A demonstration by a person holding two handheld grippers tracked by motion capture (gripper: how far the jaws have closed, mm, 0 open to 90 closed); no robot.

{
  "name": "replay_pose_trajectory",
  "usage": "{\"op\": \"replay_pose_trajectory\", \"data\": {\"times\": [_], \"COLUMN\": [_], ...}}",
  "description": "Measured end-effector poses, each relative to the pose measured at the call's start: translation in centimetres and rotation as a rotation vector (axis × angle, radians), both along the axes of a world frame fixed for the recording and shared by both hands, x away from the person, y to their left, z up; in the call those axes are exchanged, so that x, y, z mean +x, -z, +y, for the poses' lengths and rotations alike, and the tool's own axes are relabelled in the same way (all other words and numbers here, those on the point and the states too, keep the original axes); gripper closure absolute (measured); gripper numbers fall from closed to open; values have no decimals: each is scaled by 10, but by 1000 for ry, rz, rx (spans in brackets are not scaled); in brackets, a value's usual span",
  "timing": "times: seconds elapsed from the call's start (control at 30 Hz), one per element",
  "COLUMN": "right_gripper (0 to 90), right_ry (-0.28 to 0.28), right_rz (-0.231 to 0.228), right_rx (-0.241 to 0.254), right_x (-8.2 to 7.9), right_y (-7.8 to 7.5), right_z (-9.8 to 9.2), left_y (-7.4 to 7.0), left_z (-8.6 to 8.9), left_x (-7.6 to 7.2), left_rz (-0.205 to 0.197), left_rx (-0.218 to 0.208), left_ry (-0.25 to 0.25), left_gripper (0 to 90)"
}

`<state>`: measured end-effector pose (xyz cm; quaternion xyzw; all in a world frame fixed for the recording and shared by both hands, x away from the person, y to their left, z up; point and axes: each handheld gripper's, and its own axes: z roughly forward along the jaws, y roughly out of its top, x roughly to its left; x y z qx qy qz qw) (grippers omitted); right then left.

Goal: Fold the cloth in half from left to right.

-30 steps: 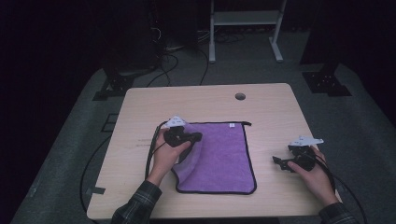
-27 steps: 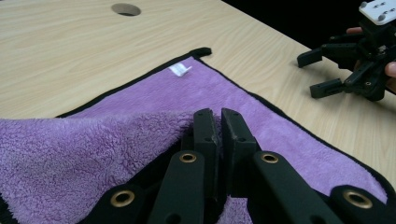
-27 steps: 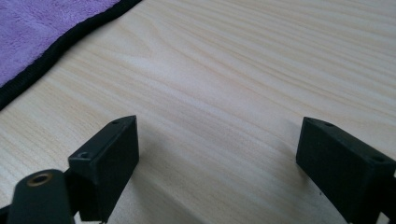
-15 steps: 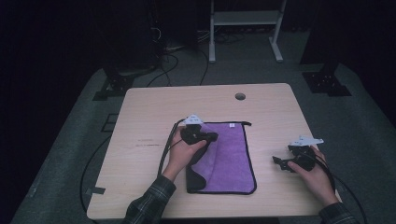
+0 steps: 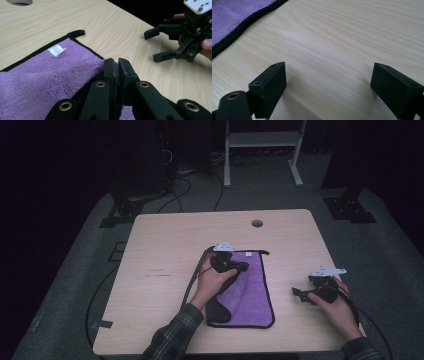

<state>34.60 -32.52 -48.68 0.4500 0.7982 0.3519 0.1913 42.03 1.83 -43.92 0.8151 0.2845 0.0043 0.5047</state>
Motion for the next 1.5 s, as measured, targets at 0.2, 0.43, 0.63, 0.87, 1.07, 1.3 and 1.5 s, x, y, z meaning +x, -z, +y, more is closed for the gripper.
{"op": "replay_pose_trajectory", "data": {"times": [0.2,0.43,0.63,0.87,1.07,1.3,1.5], "right_gripper": [126,126,126,126,126,126,126], "right_ry": [0,1,0,0,0,23,30], "right_rz": [0,0,0,0,0,1,1], "right_rx": [0,1,0,0,0,1,1], "right_x": [0,0,0,0,0,-2,-3], "right_y": [0,0,0,0,0,0,0], "right_z": [0,0,0,0,0,1,2], "left_y": [6,15,25,19,6,-4,-5], "left_z": [-21,-43,-50,-48,-29,12,50], "left_x": [3,6,8,6,2,-9,-19], "left_rz": [15,27,42,14,-17,-58,-94], "left_rx": [0,47,76,53,71,108,131], "left_ry": [24,45,54,46,33,-25,-67], "left_gripper": [854,852,845,641,491,408,384]}}
